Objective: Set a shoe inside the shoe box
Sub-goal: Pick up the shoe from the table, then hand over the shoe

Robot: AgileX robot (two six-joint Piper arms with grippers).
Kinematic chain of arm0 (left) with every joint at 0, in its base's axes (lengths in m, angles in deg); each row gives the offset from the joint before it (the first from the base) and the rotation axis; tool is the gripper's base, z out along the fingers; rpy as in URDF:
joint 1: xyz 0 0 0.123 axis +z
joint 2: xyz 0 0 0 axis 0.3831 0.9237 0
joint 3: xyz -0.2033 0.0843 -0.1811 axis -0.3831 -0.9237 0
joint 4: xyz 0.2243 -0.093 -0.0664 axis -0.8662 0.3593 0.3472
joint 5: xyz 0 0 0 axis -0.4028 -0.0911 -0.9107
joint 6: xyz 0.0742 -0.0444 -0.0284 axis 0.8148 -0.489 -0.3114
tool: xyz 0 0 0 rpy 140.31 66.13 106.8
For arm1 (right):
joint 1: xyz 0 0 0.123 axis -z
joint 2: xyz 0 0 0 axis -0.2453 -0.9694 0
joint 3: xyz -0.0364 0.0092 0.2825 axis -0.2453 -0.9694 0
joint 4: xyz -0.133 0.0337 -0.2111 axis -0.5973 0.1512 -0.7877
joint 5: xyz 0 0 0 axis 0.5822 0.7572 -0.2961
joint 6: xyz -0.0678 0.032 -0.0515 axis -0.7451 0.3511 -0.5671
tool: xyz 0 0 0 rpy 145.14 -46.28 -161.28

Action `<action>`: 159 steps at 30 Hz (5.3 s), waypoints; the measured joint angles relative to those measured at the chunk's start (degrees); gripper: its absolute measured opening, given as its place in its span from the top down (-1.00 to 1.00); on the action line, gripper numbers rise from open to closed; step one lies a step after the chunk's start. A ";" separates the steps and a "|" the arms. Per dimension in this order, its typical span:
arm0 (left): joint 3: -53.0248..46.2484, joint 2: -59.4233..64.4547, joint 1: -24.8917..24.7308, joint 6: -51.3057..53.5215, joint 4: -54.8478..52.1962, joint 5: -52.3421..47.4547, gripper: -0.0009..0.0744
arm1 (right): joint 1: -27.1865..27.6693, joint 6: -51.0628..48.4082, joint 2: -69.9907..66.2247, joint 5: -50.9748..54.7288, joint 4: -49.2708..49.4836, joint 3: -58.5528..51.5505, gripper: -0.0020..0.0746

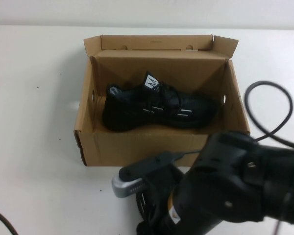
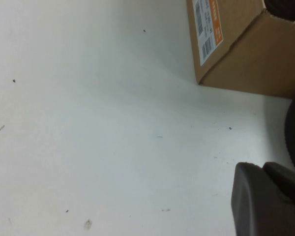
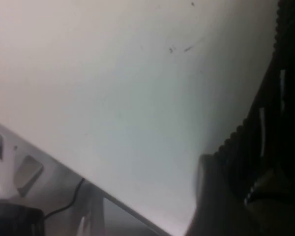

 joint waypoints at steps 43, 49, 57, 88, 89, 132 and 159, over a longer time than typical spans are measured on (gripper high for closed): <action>0.00 0.00 0.00 0.00 0.09 -0.46 0.98 | -0.19 5.95 -1.49 -12.52 0.81 -9.46 0.14; 0.00 0.00 0.00 0.00 0.09 -0.46 0.98 | -0.19 5.95 -5.72 -13.65 -1.44 -9.46 0.21; 0.00 0.00 0.00 0.00 0.09 -1.55 0.98 | -0.24 4.14 -5.46 -12.80 -2.97 -9.46 0.86; 0.00 8.25 0.00 19.81 30.95 -3.90 0.98 | -0.24 -44.65 22.43 -0.53 -24.63 -9.72 0.92; 0.00 9.99 0.00 21.71 33.31 -4.16 0.98 | -0.24 -45.21 22.53 -0.42 -24.95 -9.72 0.92; 0.08 43.55 0.00 54.68 85.13 -5.82 -0.80 | -0.24 -46.47 26.32 2.76 -27.28 -8.04 0.92; 1.82 50.32 -5.73 63.93 87.38 -4.61 0.63 | -0.24 -46.47 26.32 2.76 -24.96 -8.04 0.92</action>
